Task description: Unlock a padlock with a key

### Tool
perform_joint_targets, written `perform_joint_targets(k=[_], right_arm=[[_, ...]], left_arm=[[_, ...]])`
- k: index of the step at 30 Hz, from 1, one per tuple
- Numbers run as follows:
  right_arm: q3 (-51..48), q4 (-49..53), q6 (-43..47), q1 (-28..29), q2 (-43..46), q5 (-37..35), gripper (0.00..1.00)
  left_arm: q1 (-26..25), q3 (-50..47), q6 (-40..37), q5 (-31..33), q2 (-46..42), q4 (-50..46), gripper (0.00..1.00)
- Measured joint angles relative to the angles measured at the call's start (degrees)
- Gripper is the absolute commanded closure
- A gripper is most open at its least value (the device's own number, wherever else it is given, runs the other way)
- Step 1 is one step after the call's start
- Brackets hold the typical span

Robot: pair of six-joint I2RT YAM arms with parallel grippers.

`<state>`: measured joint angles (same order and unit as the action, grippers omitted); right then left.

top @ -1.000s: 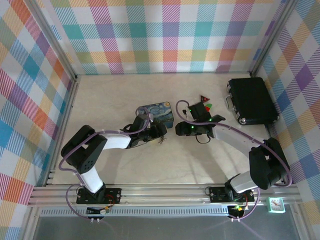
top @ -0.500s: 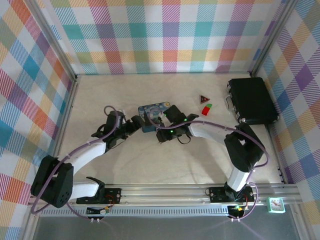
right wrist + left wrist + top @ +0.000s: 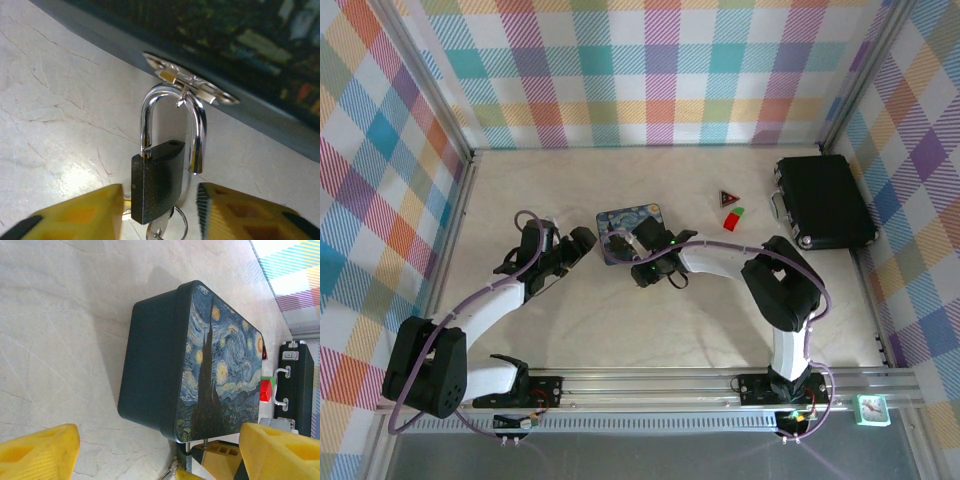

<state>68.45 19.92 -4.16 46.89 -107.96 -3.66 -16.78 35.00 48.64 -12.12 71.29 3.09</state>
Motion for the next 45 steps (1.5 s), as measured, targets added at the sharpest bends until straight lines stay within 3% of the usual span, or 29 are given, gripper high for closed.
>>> perform_joint_targets(k=[14,19,23,36,45], right_arm=[[-6.34,-9.66,3.63,-0.04,0.81,1.09,0.73],[-7.82,-13.46,5.27,-0.31,1.18,1.42,0.93],[-7.8,-13.99,6.91,-1.25,1.2,3.08,1.0],[-1.79,-4.33,15.74,-8.87,0.74,20.02,1.0],[3.8,0.02,19.34,-9.81,-3.32,24.61,1.0]], left_arm=[[0.15,0.04,-0.28,-0.26,0.15,0.26,0.18],[0.37,0.07,-0.48,-0.48,1.01,0.33,0.18],[0.48,0.07,-0.68,-0.7,1.11,1.18,0.21],[1.33,9.53,-10.82,-3.06,13.14,6.99,0.23],[1.31,15.74,-12.7,-8.87,25.53,12.37,0.28]])
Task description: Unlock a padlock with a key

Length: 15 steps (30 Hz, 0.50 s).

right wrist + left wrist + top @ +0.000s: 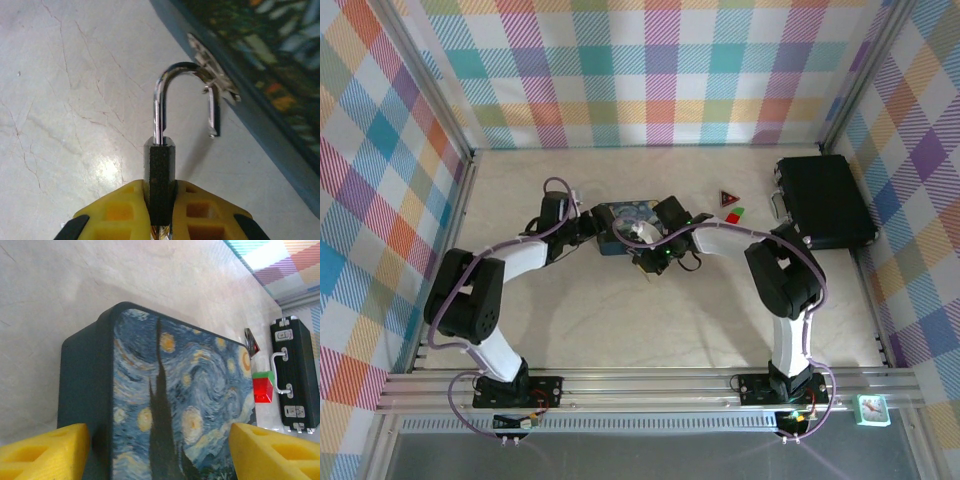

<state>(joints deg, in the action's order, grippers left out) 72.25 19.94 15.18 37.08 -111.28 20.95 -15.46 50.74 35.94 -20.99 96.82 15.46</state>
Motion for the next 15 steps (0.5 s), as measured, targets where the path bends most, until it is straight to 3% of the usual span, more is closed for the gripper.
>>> perform_joint_targets(k=[15], right_arm=[[7.08,5.88,1.66,0.0,-4.35,1.27,1.0]], left_arm=[[-0.63,1.31,-0.63,-1.53,3.98,4.15,0.3]])
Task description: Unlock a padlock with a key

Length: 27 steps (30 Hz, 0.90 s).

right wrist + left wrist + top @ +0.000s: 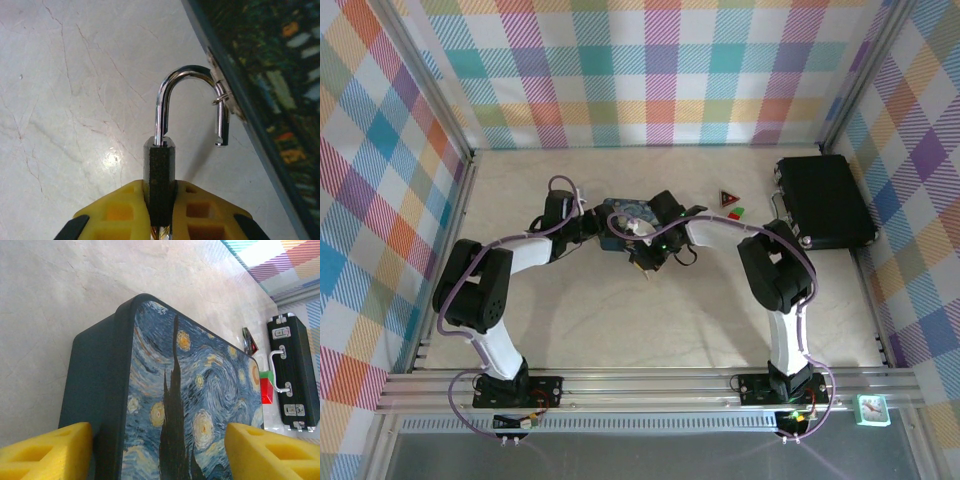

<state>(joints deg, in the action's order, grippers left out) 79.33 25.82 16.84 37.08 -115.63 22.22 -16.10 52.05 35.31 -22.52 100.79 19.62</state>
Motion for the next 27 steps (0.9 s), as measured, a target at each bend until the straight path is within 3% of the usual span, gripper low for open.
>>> perform_joint_targets(k=[9,15,22,27], right_arm=[[1.99,0.74,1.68,0.0,-1.44,-1.31,1.0],[2.34,-1.16,1.62,0.0,-1.79,-1.29,1.0],[2.34,-3.06,0.74,0.0,-1.86,-0.42,1.0],[2.29,-4.04,0.09,0.0,-1.88,0.04,1.0]], left_arm=[[0.87,3.26,-0.15,-0.85,-0.59,-5.73,0.21],[4.28,2.51,0.72,-1.66,-10.34,-15.52,0.2],[4.57,-9.27,10.58,-2.05,-21.27,-11.91,0.4],[-0.98,-15.43,18.12,3.04,-20.15,-6.86,0.44]])
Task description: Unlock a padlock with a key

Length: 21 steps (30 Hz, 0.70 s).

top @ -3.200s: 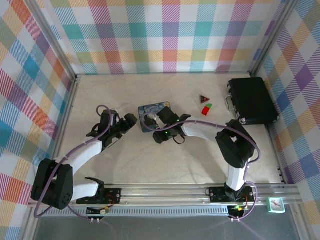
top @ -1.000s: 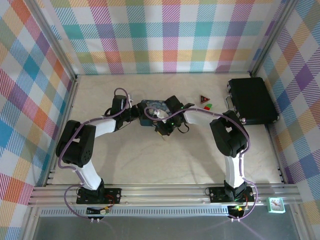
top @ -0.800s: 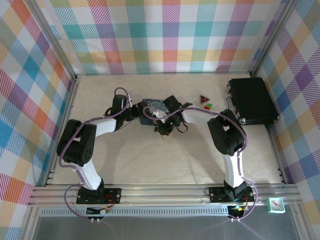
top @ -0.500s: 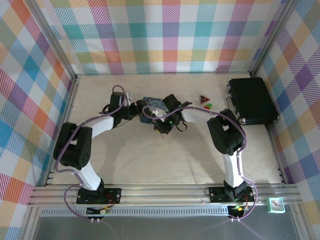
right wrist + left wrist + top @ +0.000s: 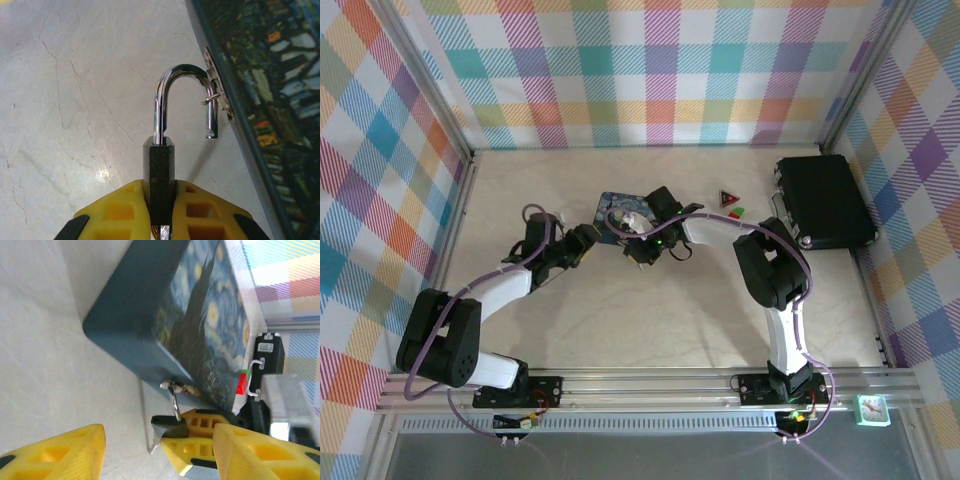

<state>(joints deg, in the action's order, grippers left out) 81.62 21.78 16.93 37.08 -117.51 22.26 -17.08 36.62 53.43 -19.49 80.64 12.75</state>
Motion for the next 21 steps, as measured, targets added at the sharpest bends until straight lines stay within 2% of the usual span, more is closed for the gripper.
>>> perform_joint_targets(k=[4,8,13,21], right_arm=[[-0.2,-0.35,-0.15,0.0,-0.04,0.39,1.0],[-0.2,-0.61,-0.15,0.0,-0.11,0.81,1.0],[-0.22,-0.76,-0.15,0.0,-0.11,1.01,1.0],[-0.63,-1.2,-0.22,0.0,-0.11,1.2,1.0]], left_arm=[[-5.88,-0.07,3.41,4.94,2.19,6.01,0.47],[-8.87,0.72,5.35,7.87,7.48,10.54,0.51],[-10.14,1.53,6.16,10.4,11.5,11.8,0.55],[-10.16,3.32,5.77,12.26,14.67,14.49,0.71]])
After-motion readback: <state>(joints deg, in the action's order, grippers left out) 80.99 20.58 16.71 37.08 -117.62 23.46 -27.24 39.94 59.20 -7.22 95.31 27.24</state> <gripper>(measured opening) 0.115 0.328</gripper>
